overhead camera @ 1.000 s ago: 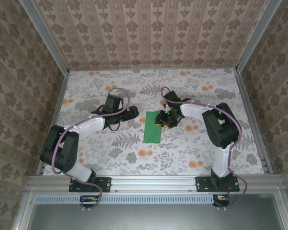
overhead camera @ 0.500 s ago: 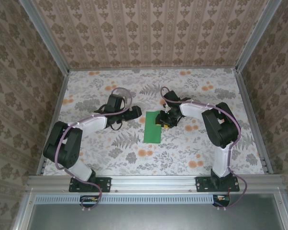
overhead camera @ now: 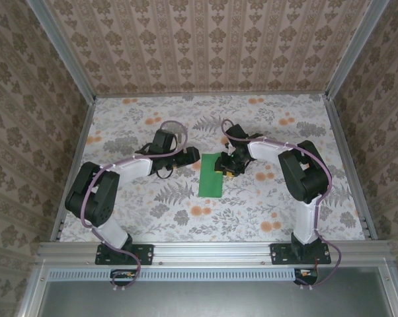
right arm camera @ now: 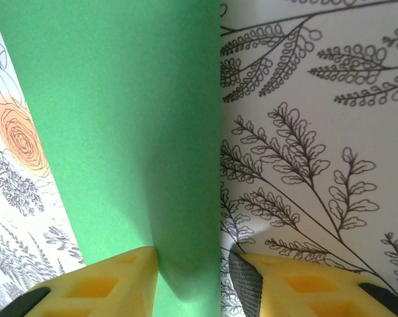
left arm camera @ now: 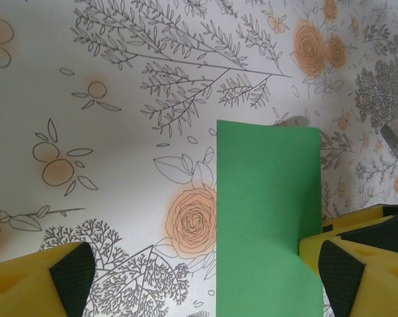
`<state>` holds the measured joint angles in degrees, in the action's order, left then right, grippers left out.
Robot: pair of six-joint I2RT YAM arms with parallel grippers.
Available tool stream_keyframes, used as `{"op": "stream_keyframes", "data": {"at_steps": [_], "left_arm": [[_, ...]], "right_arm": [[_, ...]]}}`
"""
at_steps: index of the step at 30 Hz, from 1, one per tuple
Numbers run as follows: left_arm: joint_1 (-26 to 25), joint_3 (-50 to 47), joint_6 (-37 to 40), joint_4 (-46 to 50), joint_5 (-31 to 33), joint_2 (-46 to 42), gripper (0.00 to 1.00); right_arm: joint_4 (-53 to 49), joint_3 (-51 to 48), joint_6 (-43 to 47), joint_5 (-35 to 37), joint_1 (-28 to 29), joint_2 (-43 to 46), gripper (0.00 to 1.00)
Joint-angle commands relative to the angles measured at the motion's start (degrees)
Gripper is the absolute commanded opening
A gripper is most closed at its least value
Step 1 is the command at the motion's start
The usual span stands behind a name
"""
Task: Fold a paper plane with a square sheet of paper (pick it up from the middle)
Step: Hold the square sheet of paper at the center of the table.
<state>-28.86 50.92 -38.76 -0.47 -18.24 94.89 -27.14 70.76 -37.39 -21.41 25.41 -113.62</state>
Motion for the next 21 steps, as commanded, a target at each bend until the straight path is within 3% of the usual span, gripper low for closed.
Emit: {"op": "stream_keyframes", "data": {"at_steps": [1,11,21], "left_arm": [[-0.32,1.85,-0.32,-0.26,0.25,0.73,0.91],[-0.32,2.07,-0.26,-0.28,0.27,1.08,0.91],[-1.84,1.77,0.81,-4.07,-5.06,2.44,0.83]], "right_arm": [[-3.36,-4.29,1.96,17.24,-1.5,-8.84,0.41],[-3.36,-4.48,2.14,17.27,-1.84,-9.22,0.38],[-3.31,-3.88,2.39,17.25,-1.79,-10.26,0.42]]}}
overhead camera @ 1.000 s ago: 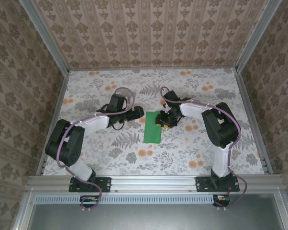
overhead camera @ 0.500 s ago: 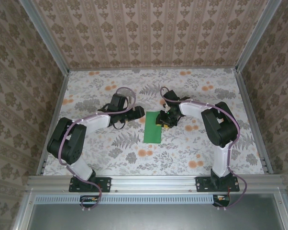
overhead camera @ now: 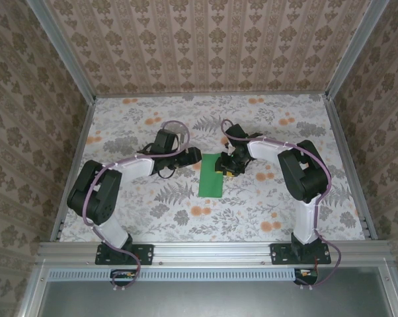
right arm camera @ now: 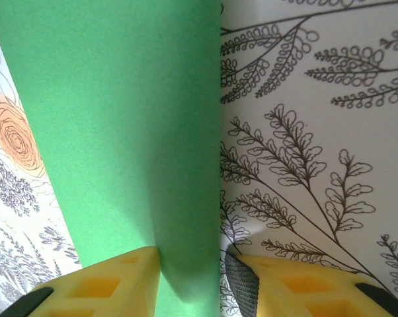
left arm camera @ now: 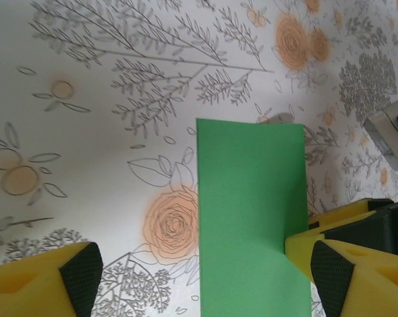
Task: Fold a paper plane with a square sheet of paper (pick it up from the middle)
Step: Hold the square sheet of paper at the center of the table.
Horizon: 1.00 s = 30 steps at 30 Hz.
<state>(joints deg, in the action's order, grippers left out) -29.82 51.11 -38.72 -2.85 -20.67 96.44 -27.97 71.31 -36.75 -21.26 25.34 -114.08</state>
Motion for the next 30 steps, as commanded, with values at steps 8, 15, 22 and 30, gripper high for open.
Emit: {"op": "stream_keyframes", "data": {"at_steps": [8,15,22,30], "left_arm": [[-2.21,2.84,-0.6,-3.16,-6.53,3.36,0.54],[-3.61,4.96,-1.53,-2.72,-9.34,6.92,0.3],[-4.72,7.35,-0.96,0.07,-9.67,9.77,0.21],[-4.89,7.91,-0.77,0.72,-9.82,10.6,0.18]], "right_arm": [[-2.53,-4.25,1.41,17.87,-1.76,-10.32,0.43],[-2.53,-4.42,1.25,18.16,-1.74,-10.77,0.43],[-2.51,-4.6,0.97,18.33,-1.74,-11.15,0.43],[-2.47,-4.23,0.65,18.19,-1.79,-11.99,0.44]]}}
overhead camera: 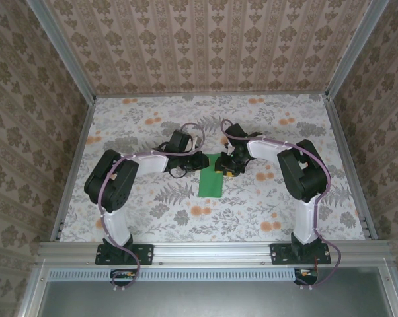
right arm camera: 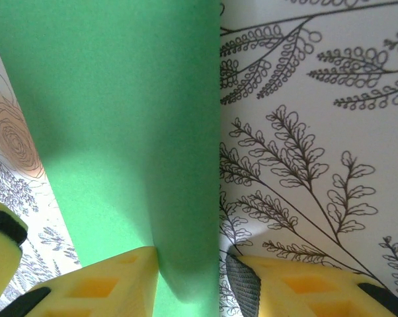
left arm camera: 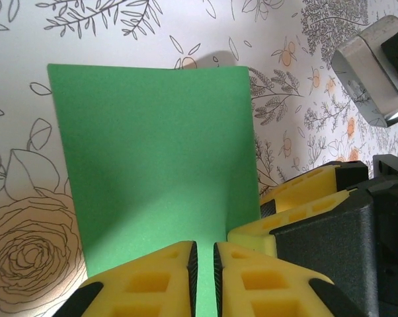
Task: Fold a paper plane with a square sheet of paper (pick it up from the middle)
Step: Hold the square sheet of paper at the center of the table.
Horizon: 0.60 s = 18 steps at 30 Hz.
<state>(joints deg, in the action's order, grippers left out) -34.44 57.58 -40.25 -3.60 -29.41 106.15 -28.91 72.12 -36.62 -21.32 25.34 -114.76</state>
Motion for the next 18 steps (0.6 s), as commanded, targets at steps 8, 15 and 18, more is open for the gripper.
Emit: {"op": "stream_keyframes", "data": {"at_steps": [8,15,18], "left_arm": [[-0.33,1.42,0.79,1.97,-0.52,1.34,0.14],[-0.37,1.37,0.87,2.52,-0.31,2.11,0.1],[-0.33,1.48,1.04,3.23,-0.21,2.48,0.1]], "right_arm": [[-1.59,-5.25,0.54,18.19,-1.77,-11.43,0.44],[-1.57,-5.27,0.78,18.46,-1.78,-11.7,0.44],[-1.58,-5.33,1.0,18.49,-1.77,-11.8,0.44]]}}
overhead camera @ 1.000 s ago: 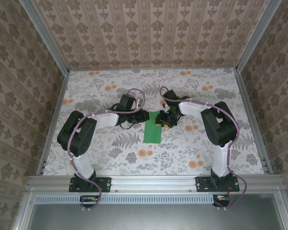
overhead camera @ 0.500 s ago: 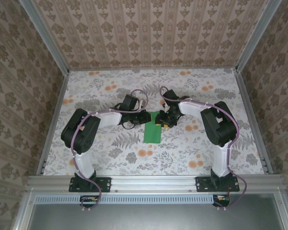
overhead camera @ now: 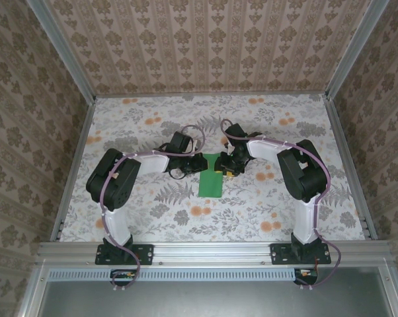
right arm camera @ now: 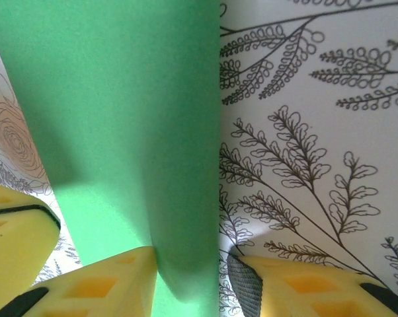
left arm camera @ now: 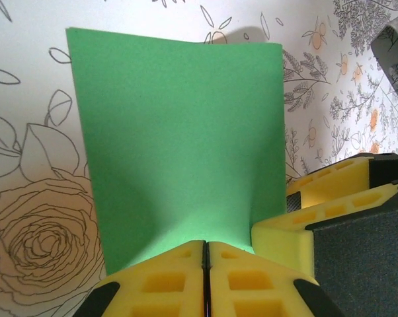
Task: Fold a paper plane with a square sheet of paper (pick it up from the middle)
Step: Hold the square sheet of paper at the center of the table, then fold the square sheet of paper in half at the center of the table.
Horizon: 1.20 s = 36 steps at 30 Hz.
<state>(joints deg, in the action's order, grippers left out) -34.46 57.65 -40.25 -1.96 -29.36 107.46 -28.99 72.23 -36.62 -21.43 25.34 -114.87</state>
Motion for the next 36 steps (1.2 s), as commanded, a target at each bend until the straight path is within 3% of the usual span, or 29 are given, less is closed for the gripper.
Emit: {"op": "stream_keyframes", "data": {"at_steps": [1,20,26,36], "left_arm": [[-0.35,1.64,1.16,1.9,-0.12,1.34,0.09],[-0.45,2.25,1.77,5.76,1.92,3.17,0.04],[-0.7,2.82,2.54,12.25,5.2,4.89,0.0],[-0.96,1.36,3.12,16.07,8.0,5.64,0.0]], "right_arm": [[-1.5,-5.43,1.18,18.62,-1.79,-11.7,0.43],[-1.5,-5.25,1.45,18.32,-1.68,-12.21,0.45],[-1.49,-5.17,1.64,17.51,-1.69,-10.66,0.45],[-1.47,-5.16,3.17,12.49,-2.6,8.83,0.5]]}}
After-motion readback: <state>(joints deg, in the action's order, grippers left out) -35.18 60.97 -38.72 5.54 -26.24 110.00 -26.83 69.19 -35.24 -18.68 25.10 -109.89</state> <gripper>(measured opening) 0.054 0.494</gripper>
